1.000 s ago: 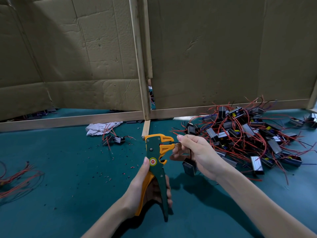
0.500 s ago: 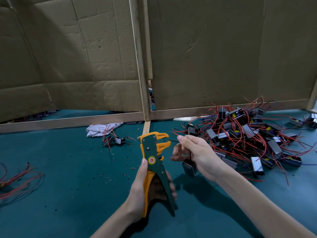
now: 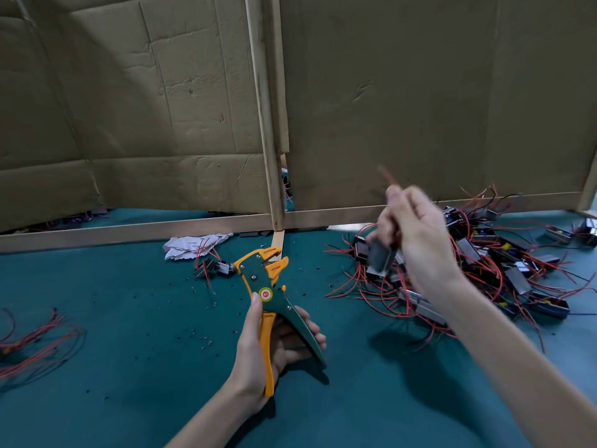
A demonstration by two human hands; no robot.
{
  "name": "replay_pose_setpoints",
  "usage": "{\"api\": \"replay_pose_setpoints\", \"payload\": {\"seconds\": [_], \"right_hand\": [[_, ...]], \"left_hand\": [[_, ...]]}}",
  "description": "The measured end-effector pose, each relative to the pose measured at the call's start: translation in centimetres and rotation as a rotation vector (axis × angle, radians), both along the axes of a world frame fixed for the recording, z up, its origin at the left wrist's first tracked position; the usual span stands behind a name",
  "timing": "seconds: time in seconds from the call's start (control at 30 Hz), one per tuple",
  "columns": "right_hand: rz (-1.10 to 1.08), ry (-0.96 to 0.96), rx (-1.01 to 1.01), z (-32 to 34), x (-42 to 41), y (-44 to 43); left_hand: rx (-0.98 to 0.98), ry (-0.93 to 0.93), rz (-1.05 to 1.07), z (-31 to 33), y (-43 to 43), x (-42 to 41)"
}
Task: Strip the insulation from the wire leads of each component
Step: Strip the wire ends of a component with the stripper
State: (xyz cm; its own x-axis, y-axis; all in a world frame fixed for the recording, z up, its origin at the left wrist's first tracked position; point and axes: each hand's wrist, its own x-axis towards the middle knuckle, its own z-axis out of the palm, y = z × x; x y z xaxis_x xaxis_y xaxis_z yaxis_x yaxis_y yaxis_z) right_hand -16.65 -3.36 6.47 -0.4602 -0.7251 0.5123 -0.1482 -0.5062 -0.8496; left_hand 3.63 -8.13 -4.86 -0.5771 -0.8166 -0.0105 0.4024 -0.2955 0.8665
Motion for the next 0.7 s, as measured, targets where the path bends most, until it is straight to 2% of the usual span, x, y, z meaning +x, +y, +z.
{"api": "replay_pose_setpoints", "payload": {"seconds": [0.07,0.13,0.2,0.33,0.37,0.43,0.47,0.53,0.6,0.63,0.7], "right_hand": [[-0.174,0.078,-0.113,2.3,-1.5,-0.7],[-0.387,0.222,-0.109,4.3,-3.5,-2.1],[-0.538,0.373,0.038,5.6,-5.8,-4.6],[-0.818,0.554,0.674,5.4,-8.1,-9.0],[-0.879,0.642,0.768,5.0,-7.4,-9.6],[-0.936,0.909,0.699,3.6,-4.8,-10.8],[-0.861,1.058,0.602,2.7,-3.1,-11.6],[-0.487,1.266,0.503,0.4,1.0,-13.2],[-0.062,1.319,0.629,-2.1,4.9,-15.1],[0.079,1.332,0.692,-3.3,6.6,-16.1],[0.196,1.35,0.743,-5.6,9.2,-17.8]], "left_hand": [[-0.013,-0.001,0.051,0.1,-0.4,0.2],[-0.008,0.007,0.1,0.1,-0.7,0.3],[0.007,0.029,0.15,0.1,-1.0,0.3],[0.001,0.054,0.24,-0.1,-1.6,0.4],[-0.01,0.053,0.276,-0.1,-1.8,0.4],[-0.042,0.053,0.375,-0.2,-2.1,0.5],[-0.062,0.055,0.435,-0.3,-2.3,0.6],[-0.103,0.053,0.554,-0.5,-2.9,0.9],[-0.134,0.04,0.643,-0.6,-3.6,1.3],[-0.147,0.033,0.672,-0.6,-3.9,1.6],[-0.164,0.016,0.704,-0.7,-4.4,1.7]]}}
